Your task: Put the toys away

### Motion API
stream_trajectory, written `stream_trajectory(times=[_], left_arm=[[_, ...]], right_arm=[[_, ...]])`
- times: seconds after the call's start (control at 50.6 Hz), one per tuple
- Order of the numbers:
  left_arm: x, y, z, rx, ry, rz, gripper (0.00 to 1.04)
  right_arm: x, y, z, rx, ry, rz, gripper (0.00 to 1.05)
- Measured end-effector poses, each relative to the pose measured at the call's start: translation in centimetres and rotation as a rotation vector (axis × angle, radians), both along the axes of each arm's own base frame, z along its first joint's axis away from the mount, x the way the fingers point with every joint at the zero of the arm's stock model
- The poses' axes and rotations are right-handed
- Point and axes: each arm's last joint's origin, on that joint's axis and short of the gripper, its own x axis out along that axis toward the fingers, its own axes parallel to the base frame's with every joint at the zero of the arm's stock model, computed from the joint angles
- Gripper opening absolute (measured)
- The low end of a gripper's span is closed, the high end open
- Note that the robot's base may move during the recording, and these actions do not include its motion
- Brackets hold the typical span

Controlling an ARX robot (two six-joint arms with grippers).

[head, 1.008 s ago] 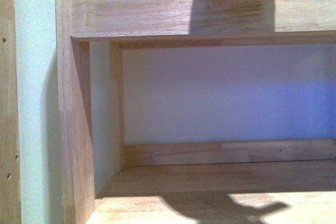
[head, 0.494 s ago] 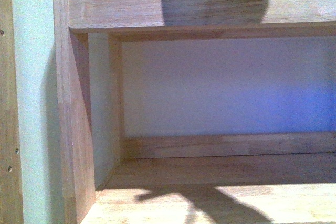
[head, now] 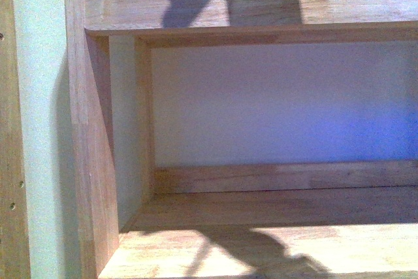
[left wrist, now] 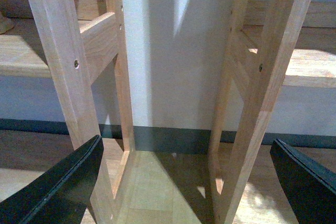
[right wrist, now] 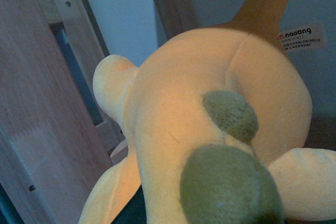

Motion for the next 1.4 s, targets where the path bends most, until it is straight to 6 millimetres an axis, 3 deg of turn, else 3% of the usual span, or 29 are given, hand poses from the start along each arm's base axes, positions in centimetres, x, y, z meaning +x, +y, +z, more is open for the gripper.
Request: stream_trajectory(times=[0.198, 1.008, 1.404], left_arm=[[0.0, 0.0, 0.0, 0.000, 0.000, 0.000, 0.99], [0.0, 0.0, 0.0, 0.000, 0.000, 0.000, 0.99], [0.0, 0.0, 0.0, 0.000, 0.000, 0.000, 0.99]], right_arm=[[2.3, 0.6, -1.0, 0.038, 0.024, 0.009, 0.17], [5.7, 2.7, -0.7, 0.046, 0.025, 0.007, 0.17], [5.2, 2.7, -0.3, 0.015, -0.024, -0.017, 0.91]])
